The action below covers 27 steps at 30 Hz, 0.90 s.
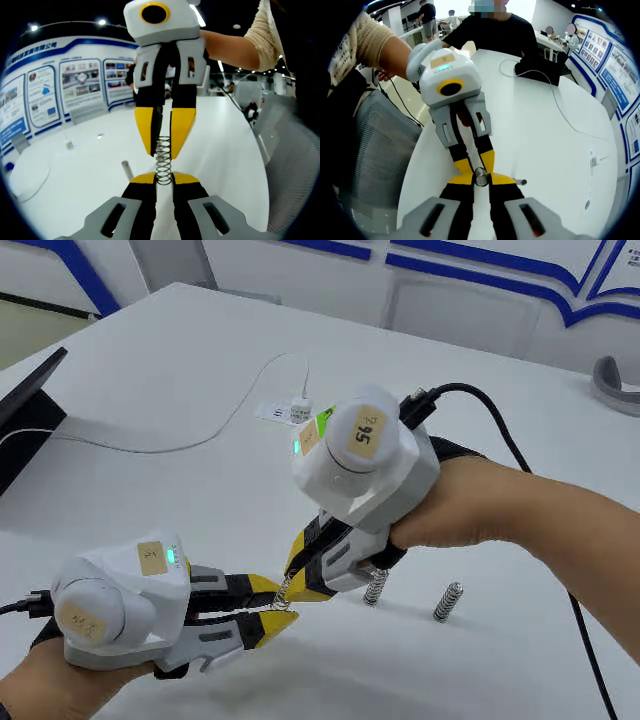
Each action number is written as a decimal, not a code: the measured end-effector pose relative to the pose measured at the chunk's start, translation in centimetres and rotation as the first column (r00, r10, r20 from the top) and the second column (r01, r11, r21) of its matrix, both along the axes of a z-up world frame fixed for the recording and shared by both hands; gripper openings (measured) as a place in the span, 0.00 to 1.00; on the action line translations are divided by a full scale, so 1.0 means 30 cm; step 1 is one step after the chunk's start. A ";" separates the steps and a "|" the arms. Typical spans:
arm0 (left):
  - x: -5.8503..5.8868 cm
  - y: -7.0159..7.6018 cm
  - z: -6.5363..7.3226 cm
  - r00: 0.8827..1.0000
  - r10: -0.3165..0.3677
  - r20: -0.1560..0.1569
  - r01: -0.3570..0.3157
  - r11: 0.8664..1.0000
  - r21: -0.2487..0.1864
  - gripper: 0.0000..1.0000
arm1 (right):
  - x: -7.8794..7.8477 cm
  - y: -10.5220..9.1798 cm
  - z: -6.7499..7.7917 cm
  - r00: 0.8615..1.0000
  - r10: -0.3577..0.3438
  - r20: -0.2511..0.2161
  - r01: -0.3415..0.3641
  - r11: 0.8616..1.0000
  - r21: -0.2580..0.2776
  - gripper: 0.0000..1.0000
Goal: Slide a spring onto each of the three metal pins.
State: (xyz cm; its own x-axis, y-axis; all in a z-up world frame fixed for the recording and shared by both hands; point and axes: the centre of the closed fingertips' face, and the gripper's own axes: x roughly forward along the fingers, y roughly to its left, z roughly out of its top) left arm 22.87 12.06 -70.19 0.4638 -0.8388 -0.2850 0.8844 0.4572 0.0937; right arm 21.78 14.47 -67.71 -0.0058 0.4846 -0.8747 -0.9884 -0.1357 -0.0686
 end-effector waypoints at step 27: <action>0.034 0.051 -0.020 0.997 0.076 -0.013 -0.075 0.997 0.023 0.29 | 0.068 -0.010 0.027 0.999 -0.018 0.037 0.019 1.000 -0.008 0.12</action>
State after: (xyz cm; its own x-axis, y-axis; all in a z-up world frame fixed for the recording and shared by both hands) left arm 23.90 13.57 -70.79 0.5215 -0.7948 -0.3103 0.8487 0.5207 0.0925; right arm 23.82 14.18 -66.91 0.0351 0.4768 -0.8783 -0.9876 -0.1182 -0.1036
